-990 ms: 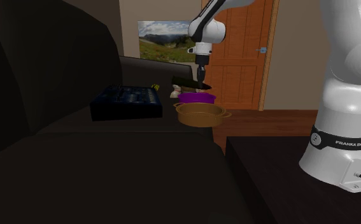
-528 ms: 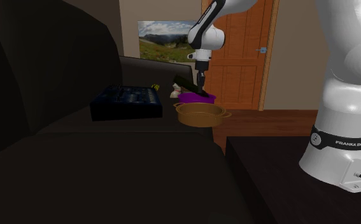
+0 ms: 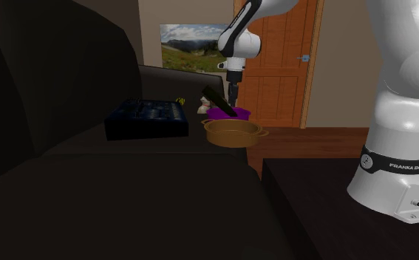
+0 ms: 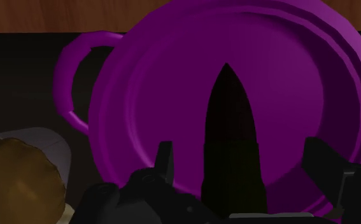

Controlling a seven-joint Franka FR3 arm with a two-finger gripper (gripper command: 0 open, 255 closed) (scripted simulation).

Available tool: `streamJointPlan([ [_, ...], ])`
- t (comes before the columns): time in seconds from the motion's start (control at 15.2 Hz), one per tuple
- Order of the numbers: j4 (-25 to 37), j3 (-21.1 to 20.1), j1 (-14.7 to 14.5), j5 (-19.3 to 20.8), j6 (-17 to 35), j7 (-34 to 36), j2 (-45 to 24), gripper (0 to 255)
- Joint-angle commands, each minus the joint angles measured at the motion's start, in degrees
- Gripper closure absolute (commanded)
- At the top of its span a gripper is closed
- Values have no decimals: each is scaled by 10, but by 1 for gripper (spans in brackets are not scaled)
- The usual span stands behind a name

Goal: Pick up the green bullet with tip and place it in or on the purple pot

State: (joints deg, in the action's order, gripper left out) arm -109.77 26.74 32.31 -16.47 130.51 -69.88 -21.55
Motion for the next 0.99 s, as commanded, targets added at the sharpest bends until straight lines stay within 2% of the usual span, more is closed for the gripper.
streamJointPlan([
  [0.0, 0, 0, 0, 0, 0, 0, 0, 0],
  [0.13, 0, 0, 0, 0, 0, 0, 0, 0],
  [0.4, 19, 14, -9, 30, -56, 19, 42, 0],
  [0.92, 19, 14, -9, 30, -56, 19, 43, 0],
])
